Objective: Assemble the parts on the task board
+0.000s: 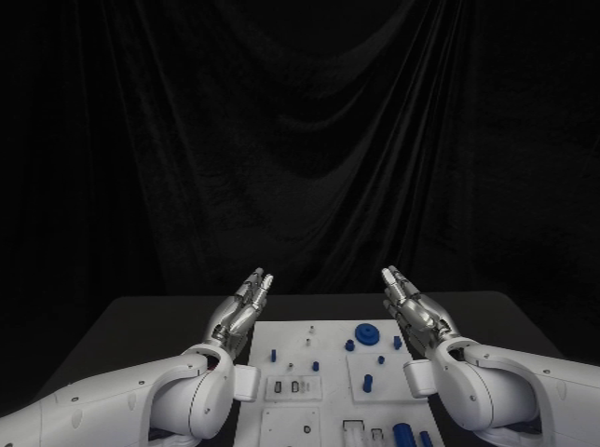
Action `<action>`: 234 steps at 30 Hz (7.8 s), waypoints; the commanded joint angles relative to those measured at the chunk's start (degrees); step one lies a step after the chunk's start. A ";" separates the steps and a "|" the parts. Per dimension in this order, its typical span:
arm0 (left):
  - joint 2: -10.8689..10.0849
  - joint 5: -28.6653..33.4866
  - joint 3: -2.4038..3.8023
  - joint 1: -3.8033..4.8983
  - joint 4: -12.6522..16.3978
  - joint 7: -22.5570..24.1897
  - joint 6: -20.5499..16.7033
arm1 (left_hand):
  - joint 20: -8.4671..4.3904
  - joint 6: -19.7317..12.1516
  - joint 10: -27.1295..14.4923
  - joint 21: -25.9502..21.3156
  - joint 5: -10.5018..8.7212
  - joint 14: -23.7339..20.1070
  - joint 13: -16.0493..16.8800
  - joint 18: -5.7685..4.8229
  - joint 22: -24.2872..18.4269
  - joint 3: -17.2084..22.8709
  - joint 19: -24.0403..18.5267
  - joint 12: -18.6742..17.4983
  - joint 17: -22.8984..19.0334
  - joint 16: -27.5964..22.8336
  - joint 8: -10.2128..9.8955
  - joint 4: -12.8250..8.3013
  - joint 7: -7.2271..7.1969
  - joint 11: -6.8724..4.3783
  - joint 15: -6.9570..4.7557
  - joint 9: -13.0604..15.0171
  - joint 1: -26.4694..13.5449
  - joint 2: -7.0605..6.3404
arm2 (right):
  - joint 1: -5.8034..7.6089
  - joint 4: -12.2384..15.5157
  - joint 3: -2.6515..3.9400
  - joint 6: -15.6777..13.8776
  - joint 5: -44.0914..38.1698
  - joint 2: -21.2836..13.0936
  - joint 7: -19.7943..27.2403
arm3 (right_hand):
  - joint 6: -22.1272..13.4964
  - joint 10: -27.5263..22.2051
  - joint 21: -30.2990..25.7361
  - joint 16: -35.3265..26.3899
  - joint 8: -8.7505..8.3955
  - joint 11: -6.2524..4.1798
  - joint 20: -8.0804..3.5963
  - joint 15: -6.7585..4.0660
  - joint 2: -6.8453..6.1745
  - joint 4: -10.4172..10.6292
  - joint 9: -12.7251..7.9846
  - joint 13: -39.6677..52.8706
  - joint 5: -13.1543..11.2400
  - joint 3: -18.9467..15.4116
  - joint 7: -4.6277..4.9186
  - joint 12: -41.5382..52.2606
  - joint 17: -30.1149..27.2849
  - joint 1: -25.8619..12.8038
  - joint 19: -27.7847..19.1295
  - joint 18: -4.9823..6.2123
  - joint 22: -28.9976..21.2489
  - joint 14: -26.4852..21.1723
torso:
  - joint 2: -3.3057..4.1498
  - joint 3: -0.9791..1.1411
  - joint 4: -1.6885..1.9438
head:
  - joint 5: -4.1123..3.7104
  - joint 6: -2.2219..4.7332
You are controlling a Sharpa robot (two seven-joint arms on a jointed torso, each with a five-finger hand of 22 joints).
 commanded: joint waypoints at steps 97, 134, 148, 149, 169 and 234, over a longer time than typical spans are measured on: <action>-16.06 2.22 -6.14 6.33 4.13 17.20 39.58 | 10.55 16.25 4.68 1.76 6.31 3.26 1.68 2.78 0.90 3.51 2.61 7.22 1.29 2.22 4.73 -0.26 9.51 5.31 8.25 3.12 6.77 0.03 | 15.94 -3.99 -5.34 17.87 -110.79 1.72 -34.23 | 45.49 41.35 83.57 57.62 6.49 15.84 3.25 0.21 -22.23 -4.96 7.89 6.03 5.07 28.69 9.39 23.02 26.50 22.64 82.12 -5.85 76.40 72.43 | 12.49 -3.69 2.84 | -5.96 -15.26; -16.03 2.22 -6.14 6.30 3.41 16.35 41.07 | 10.61 16.93 4.63 1.56 11.93 2.91 1.75 2.78 0.84 5.00 2.44 8.11 1.10 2.06 5.11 -3.40 9.72 5.80 8.26 3.51 10.49 -0.07 | 12.44 -8.09 -5.34 11.71 -110.81 3.33 -31.27 | 50.24 46.59 84.44 57.74 7.26 15.18 2.71 -0.40 -21.60 -5.24 14.60 9.22 17.19 36.53 10.27 23.56 26.88 25.18 83.49 -6.40 79.60 72.91 | 12.21 -3.56 2.77 | -6.30 -15.72; -15.59 2.22 -6.14 6.28 2.76 15.39 41.45 | 10.66 16.84 4.50 1.52 12.95 2.86 1.74 2.77 0.82 5.61 2.40 8.09 1.08 2.04 5.08 -4.02 9.77 5.84 8.36 3.53 10.93 0.01 | 12.28 -8.48 -5.33 11.46 -109.23 3.70 -30.24 | 51.95 52.42 84.92 57.15 8.02 14.42 2.32 -0.91 -20.57 -6.52 16.79 8.89 13.29 39.08 10.83 22.80 26.42 26.49 84.19 -6.67 80.95 73.18 | 12.16 -3.54 2.76 | -6.21 -15.84; -15.59 2.22 -6.14 6.28 2.73 15.31 41.47 | 10.66 16.84 4.50 1.52 12.95 2.86 1.74 2.77 0.82 5.61 2.40 8.09 1.08 2.04 5.08 -4.02 9.77 5.84 8.36 3.53 10.93 0.01 | 12.27 -8.50 -5.33 11.44 -109.07 3.70 -30.22 | 51.91 52.37 84.91 57.14 7.99 14.54 2.31 -0.88 -20.71 -6.54 16.85 8.81 13.20 39.06 10.90 22.59 26.44 26.44 84.19 -6.67 80.95 73.21 | 12.16 -3.54 2.76 | -6.21 -15.84; -15.98 2.22 -6.15 6.25 2.66 14.33 41.58 | 10.79 16.51 4.16 1.46 13.62 2.70 1.69 2.74 0.81 6.29 2.35 7.88 1.03 1.95 4.97 -4.70 9.81 5.74 8.51 3.50 11.29 0.03 | 12.29 -3.03 -5.33 1.59 -108.38 -1.36 -30.20 | 49.93 48.41 83.85 56.56 5.78 15.47 3.08 -0.06 -21.32 -5.02 17.36 7.91 4.45 35.90 11.18 18.33 26.12 23.15 83.26 -6.31 79.84 73.07 | 12.12 -3.50 2.71 | -5.73 -15.46; -15.33 2.22 -6.15 6.07 0.97 12.80 42.15 | 10.95 16.30 3.89 1.41 14.78 2.64 1.66 2.75 0.81 8.36 2.35 7.83 1.01 1.93 4.91 -6.54 9.90 5.83 8.65 3.52 12.06 0.01 | 11.70 -3.67 -5.35 13.04 -108.37 -2.33 -30.83 | 49.06 52.97 83.31 54.84 2.64 14.17 2.23 -0.91 -20.81 -3.64 14.41 4.08 4.48 36.56 14.74 7.81 24.98 24.88 83.44 -6.38 80.87 72.52 | 12.04 -3.48 2.76 | -5.68 -16.25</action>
